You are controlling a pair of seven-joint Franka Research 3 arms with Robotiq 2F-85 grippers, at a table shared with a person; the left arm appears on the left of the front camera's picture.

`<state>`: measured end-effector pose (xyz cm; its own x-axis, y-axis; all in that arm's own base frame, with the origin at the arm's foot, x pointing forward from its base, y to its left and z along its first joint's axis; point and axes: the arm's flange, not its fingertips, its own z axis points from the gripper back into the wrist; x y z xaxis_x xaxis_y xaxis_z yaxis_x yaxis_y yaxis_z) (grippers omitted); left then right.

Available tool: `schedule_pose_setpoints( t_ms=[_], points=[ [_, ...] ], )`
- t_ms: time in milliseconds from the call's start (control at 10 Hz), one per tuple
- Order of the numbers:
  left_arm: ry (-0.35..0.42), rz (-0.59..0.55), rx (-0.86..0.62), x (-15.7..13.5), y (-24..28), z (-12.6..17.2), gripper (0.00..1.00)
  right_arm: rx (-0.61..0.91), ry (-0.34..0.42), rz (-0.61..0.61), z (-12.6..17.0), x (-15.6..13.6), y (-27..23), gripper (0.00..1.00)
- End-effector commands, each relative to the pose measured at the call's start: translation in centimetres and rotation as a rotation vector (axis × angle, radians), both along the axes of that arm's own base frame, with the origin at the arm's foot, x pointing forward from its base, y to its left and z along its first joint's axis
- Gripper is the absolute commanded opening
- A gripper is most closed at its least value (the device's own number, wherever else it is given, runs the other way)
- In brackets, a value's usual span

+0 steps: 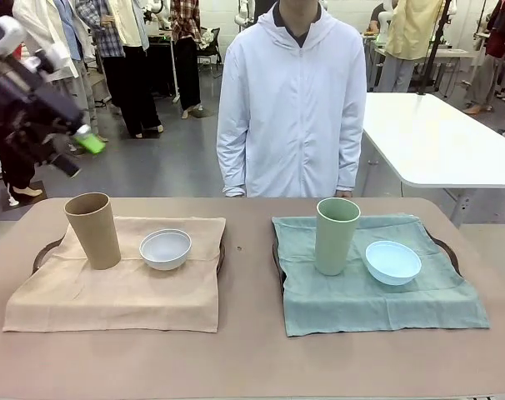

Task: Set up a tray with a mat and arrange the tableware.
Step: Place the Picnic Bowl and Reusable plastic cup back onto the Handle tray in front of the human's position.

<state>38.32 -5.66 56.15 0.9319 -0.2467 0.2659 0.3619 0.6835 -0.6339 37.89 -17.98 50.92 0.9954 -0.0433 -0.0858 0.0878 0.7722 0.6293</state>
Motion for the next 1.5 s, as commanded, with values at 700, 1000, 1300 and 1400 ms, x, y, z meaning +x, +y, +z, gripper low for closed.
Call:
schedule_pose_setpoints(
  t_ms=[700, 1000, 1300, 1400],
  points=[
    [0.037, 0.113, -0.192, -2.7, 11.1, -2.7, 1.00, 0.075, 0.023, -0.030, -2.7, 0.6, -1.1, 1.00],
    [0.108, 0.184, -0.244, -1.4, 13.3, -3.1, 1.00, 0.067, 0.002, 0.016, -2.7, 0.4, 0.1, 1.00],
    [0.286, 0.236, -0.388, 1.2, 20.1, -4.2, 1.00, 0.171, -0.014, -0.007, -3.8, 0.2, -1.8, 1.00],
    [0.331, 0.236, -0.418, 1.7, 21.4, -5.1, 1.00, 0.230, -0.015, -0.056, -4.3, -0.2, -2.8, 1.00]
  ],
)
